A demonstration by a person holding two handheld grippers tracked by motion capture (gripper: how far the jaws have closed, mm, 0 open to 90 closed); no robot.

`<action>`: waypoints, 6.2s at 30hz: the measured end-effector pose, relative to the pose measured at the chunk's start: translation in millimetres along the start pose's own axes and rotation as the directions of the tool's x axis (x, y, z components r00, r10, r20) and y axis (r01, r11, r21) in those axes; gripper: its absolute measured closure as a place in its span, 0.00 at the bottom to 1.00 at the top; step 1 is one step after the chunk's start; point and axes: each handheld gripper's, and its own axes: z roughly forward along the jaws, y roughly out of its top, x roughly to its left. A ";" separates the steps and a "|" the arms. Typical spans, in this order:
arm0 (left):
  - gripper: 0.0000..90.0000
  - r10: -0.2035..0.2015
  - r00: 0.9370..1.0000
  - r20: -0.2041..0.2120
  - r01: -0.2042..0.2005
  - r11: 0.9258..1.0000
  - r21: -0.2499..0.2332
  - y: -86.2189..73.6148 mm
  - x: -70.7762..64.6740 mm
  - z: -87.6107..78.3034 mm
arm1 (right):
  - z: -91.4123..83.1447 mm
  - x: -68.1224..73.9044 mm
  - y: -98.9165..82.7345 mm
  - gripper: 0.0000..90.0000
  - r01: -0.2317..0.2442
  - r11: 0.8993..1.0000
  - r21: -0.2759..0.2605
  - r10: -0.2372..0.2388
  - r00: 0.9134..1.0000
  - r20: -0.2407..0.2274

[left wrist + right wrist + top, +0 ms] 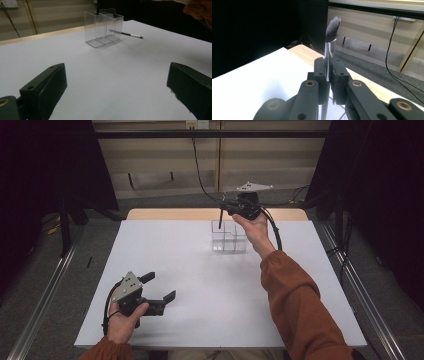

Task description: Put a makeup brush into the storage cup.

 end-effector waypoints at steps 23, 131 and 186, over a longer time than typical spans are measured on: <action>0.03 0.004 1.000 -0.017 -0.004 1.000 0.010 -0.9 0.5 1.2 | 2.4 -1.7 -30.1 0.93 -0.044 0.999 0.029 0.044 0.999 -0.011; 0.03 0.005 0.999 -0.046 -0.007 0.999 -0.037 1.3 1.8 -6.0 | -168.5 -10.3 -118.3 0.04 -0.036 0.998 -0.055 0.038 0.998 0.049; 0.03 0.004 0.996 -0.093 -0.008 0.999 -0.050 -6.9 -0.3 -29.7 | -251.8 20.8 -183.2 0.02 -0.079 0.995 -0.061 0.086 0.990 0.112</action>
